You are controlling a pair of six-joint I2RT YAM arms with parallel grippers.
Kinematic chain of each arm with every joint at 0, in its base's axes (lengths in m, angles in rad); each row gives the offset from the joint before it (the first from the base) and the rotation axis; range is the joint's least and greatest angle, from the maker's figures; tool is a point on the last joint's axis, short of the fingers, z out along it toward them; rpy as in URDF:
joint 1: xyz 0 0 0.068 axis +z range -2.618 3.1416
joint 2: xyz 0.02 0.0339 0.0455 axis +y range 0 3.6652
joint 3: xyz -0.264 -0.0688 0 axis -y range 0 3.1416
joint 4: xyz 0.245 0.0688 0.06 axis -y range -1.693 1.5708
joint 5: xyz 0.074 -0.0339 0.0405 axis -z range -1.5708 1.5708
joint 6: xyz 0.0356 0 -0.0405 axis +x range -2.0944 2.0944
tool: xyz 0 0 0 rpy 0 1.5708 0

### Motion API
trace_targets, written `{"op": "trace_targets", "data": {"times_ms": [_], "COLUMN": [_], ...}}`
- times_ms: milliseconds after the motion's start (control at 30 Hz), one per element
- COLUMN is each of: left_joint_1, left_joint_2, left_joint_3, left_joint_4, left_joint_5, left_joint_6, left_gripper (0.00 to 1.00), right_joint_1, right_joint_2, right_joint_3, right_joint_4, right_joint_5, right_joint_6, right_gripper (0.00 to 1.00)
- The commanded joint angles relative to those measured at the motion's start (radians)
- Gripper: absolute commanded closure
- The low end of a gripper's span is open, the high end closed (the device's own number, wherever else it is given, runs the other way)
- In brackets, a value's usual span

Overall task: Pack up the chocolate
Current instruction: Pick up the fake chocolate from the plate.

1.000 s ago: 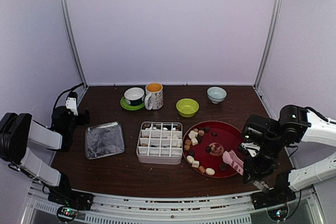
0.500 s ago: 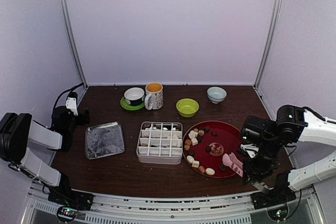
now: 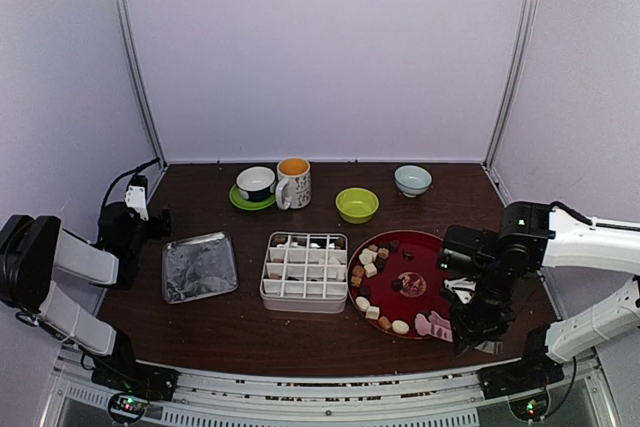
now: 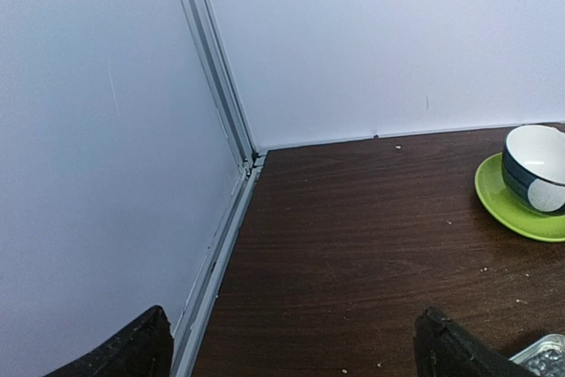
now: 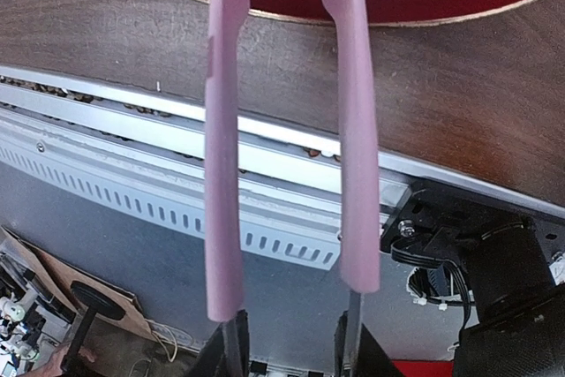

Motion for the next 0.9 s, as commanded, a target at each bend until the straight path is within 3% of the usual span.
{"op": "trace_targets", "data": {"times_ms": [0,700,867], "left_joint_1": [0.008,0.007,0.008], "left_joint_2": [-0.003,-0.003,-0.003], "left_joint_3": [0.008,0.008,0.009], "left_joint_4": [0.058,0.058,0.059], "left_joint_5": [0.008,0.008,0.008], "left_joint_6": [0.01,0.009,0.01], "left_gripper": [0.02,0.02,0.02], "right_joint_1": [-0.01,-0.083,-0.094], "right_joint_2": [0.011,0.118,0.151], "right_joint_3": [0.018,0.065,0.084], "right_joint_4": [0.017,0.026,0.019], "right_joint_5": [0.041,0.096,0.102], "right_joint_6": [-0.018,-0.103,-0.123], "right_gripper": [0.68,0.66,0.7]}}
